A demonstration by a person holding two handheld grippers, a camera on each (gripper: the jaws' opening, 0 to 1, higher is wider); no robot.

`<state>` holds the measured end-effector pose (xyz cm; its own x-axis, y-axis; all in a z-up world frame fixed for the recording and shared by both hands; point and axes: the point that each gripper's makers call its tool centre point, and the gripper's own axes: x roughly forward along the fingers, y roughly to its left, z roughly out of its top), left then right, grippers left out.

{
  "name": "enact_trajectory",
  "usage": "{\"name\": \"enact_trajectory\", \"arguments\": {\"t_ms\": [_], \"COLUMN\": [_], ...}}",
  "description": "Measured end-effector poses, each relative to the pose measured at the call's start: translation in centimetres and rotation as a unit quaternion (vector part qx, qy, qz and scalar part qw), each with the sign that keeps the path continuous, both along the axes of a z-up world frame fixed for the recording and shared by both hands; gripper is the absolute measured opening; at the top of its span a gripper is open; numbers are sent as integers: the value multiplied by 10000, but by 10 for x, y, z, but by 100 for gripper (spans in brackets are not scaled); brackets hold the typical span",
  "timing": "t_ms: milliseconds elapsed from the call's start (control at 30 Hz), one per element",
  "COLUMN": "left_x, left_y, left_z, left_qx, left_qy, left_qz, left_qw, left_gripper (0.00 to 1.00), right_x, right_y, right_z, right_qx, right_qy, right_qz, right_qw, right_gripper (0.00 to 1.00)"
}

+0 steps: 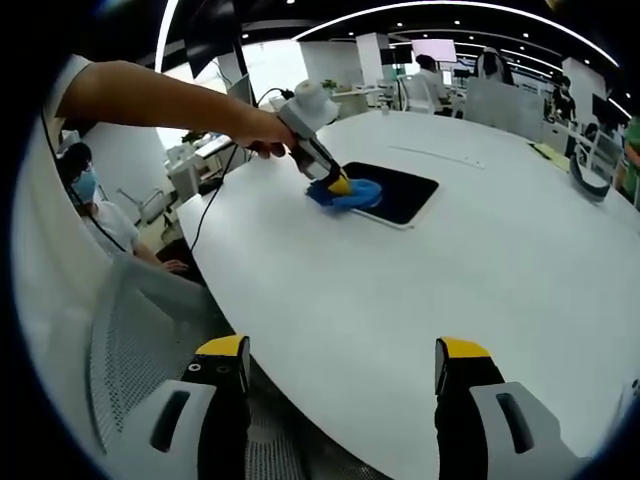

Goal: Wipe the mirror surface with the cleaning cloth until all visible marks leave the cleaned area.

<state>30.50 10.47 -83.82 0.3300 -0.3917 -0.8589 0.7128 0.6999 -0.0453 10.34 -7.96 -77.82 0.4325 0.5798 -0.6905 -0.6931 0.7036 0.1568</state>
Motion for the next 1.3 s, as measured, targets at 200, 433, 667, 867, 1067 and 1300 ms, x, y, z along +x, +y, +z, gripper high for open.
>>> {"name": "enact_trajectory", "arguments": {"t_ms": [200, 433, 667, 867, 1067, 1300], "left_x": [1, 1, 1, 1, 2, 2], "left_y": [5, 9, 12, 14, 16, 21], "left_z": [0, 0, 0, 0, 0, 0], "left_qx": [22, 15, -7, 2, 8, 35], "left_qy": [1, -9, -10, -8, -9, -18], "left_qz": [13, 26, 33, 25, 19, 29], "left_qw": [10000, 10000, 10000, 10000, 10000, 10000], "left_gripper": [6, 6, 6, 6, 6, 6], "right_x": [1, 2, 1, 0, 0, 0], "right_y": [1, 3, 5, 7, 8, 10], "right_z": [1, 2, 2, 1, 0, 0], "right_qx": [-13, -19, -30, -35, -53, -67], "right_qy": [-10, -16, -11, 9, 18, 27], "right_qz": [2, 2, -8, -6, -4, 20], "right_qw": [10000, 10000, 10000, 10000, 10000, 10000], "right_gripper": [74, 74, 74, 74, 74, 74]}}
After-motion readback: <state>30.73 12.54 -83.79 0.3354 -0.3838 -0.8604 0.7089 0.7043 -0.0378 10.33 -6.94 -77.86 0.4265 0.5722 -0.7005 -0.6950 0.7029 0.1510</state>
